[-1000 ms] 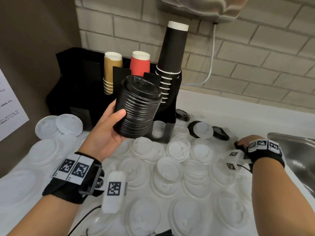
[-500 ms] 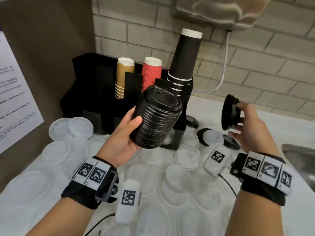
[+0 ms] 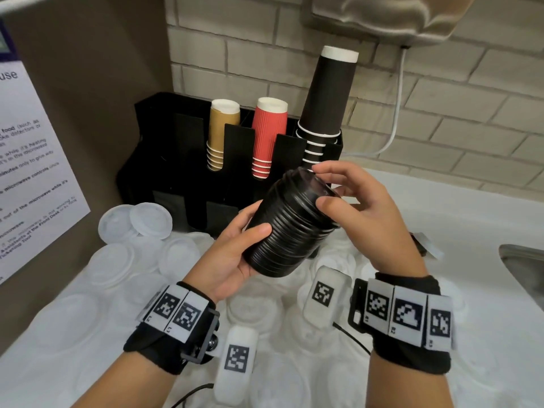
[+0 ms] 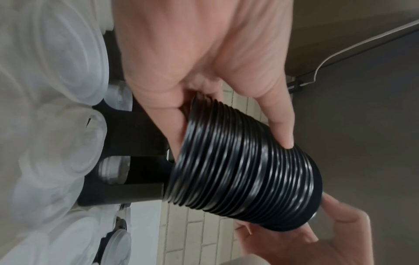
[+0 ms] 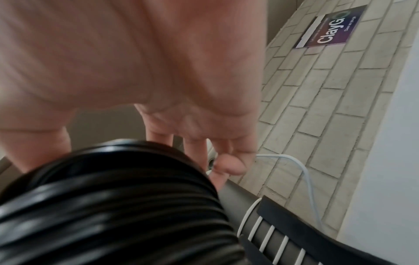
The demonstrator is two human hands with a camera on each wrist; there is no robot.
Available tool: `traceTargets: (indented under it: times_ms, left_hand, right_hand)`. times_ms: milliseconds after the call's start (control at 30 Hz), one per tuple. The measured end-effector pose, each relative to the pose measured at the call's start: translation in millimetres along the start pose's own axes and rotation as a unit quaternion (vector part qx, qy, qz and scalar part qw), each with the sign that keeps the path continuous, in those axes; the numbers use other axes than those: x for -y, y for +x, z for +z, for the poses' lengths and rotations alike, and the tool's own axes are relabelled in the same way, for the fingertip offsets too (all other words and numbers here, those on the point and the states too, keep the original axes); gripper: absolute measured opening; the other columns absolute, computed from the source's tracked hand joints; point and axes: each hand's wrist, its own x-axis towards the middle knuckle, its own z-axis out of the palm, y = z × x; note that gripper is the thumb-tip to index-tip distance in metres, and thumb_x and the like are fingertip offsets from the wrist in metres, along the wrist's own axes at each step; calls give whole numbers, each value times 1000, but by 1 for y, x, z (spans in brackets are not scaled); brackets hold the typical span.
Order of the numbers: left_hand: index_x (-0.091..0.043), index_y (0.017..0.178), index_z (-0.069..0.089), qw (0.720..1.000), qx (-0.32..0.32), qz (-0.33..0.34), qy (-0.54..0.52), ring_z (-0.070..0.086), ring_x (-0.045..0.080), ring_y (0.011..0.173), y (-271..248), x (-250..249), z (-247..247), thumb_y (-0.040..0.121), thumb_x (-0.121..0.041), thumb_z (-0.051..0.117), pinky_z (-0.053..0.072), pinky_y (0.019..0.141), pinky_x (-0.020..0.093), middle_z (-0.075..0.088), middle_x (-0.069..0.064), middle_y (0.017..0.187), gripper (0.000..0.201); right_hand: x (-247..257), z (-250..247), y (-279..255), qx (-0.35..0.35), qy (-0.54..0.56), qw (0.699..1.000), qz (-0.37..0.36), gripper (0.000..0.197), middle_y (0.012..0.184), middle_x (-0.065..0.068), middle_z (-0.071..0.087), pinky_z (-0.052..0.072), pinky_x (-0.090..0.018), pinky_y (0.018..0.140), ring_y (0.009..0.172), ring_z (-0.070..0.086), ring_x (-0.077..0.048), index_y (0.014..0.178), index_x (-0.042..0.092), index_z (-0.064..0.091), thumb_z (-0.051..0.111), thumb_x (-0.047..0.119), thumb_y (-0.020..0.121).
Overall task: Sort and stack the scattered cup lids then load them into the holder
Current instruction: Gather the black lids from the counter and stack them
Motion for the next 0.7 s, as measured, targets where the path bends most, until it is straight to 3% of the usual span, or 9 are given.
traceTargets:
  times_ms: [100,267,367,433,533,633,700]
  left_hand:
    - [-36,121,64,1000,-1,-1,0,70,19,102,2,1,0,75,-24,70,58,71,33,71,2,116,48]
    - [-32,128,58,1000,-11,-3,3,70,19,103,4,2,3,71,-27,71,58,71,33,70,3,117,59]
    - [-29,134,54,1000,-11,-8,-2,69,19,103,3,3,5,73,-27,69,58,72,33,70,4,118,63]
    - [-27,137,52,1000,-8,-10,-7,68,20,106,3,3,6,73,-28,70,58,73,33,68,5,121,67]
    - [-23,141,48,1000,-8,-5,-24,66,21,110,2,3,5,77,-26,67,57,77,34,67,5,123,67]
    - [-19,143,45,999,-13,7,-31,63,23,116,2,1,3,77,-27,67,57,82,38,63,7,129,70]
    - [-20,143,45,999,-10,15,-29,59,26,123,2,0,2,78,-28,69,56,89,41,60,9,135,70]
  right_hand:
    - [2,1,0,8,-14,1000,-1,39,100,22,64,46,-12,71,87,57,6,104,39,63,63,37,65]
    - [2,1,0,6,-32,999,7,42,103,22,63,49,-21,77,95,58,4,108,36,62,68,27,68]
    - [2,2,-1,5,-38,999,6,46,105,25,61,52,-26,82,95,57,3,111,36,60,72,33,67]
    - [1,-1,-3,-12,-45,999,6,55,114,24,55,50,-20,84,101,54,3,115,43,56,73,52,64]
    - [-5,-18,2,-118,-19,992,33,49,119,20,52,45,-8,76,103,52,7,116,49,54,59,67,70]
    - [-38,-47,22,-246,8,962,118,25,110,16,59,42,-21,87,100,54,-3,109,35,57,50,50,90]
    - [-64,-65,40,-231,-45,946,222,17,117,3,61,40,-31,90,99,52,-13,106,26,57,49,35,94]
